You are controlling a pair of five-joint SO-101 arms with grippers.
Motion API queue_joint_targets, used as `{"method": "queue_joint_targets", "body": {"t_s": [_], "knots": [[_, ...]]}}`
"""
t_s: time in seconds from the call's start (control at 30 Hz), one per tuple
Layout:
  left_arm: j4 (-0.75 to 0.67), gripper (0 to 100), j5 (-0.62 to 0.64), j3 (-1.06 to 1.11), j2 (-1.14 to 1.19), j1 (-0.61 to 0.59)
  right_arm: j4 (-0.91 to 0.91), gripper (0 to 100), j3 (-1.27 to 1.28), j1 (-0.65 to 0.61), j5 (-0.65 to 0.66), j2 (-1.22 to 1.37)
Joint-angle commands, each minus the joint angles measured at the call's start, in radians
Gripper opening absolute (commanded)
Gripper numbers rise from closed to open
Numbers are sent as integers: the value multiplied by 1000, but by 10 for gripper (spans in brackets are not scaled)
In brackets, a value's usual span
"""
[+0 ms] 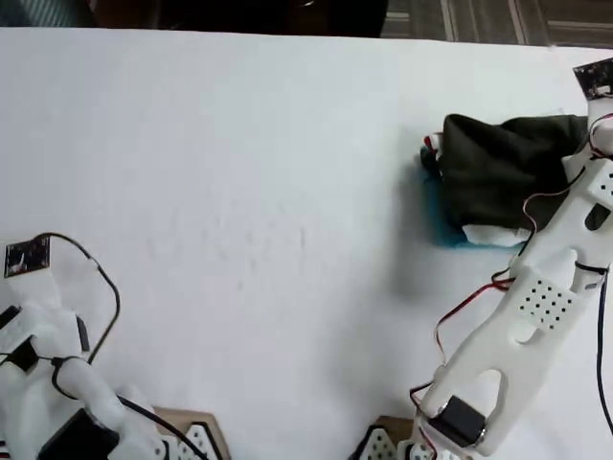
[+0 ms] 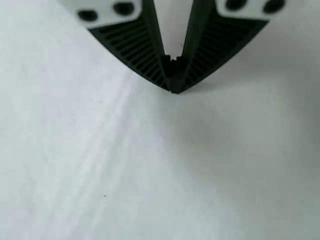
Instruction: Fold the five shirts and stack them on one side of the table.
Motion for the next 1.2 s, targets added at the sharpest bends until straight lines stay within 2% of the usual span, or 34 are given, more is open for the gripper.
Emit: {"method": "queue_joint_targets", "body": {"t_s": [0.0,0.23,0.37,0.43,0.57,0.77,0.97,1.17], "knots": [[-11,28,14,1,-26,-6,4,242,-37,-1,-120,-128],[-11,28,14,1,-26,-6,33,224,-34,-73,-267,-288],[-11,28,14,1,-26,-6,73,67,-35,-131,-315,-355],[-11,28,14,1,-26,-6,79,19,-32,-151,-319,-387],[-11,28,14,1,-26,-6,87,43,-26,-174,-322,-433],[-11,28,14,1,-26,-6,91,18,-8,-156,-318,-443],[-11,28,14,-1,-26,-6,91,18,272,-108,-315,-486],[-11,28,14,-1,-26,-6,85,18,609,-113,-315,-562]]}}
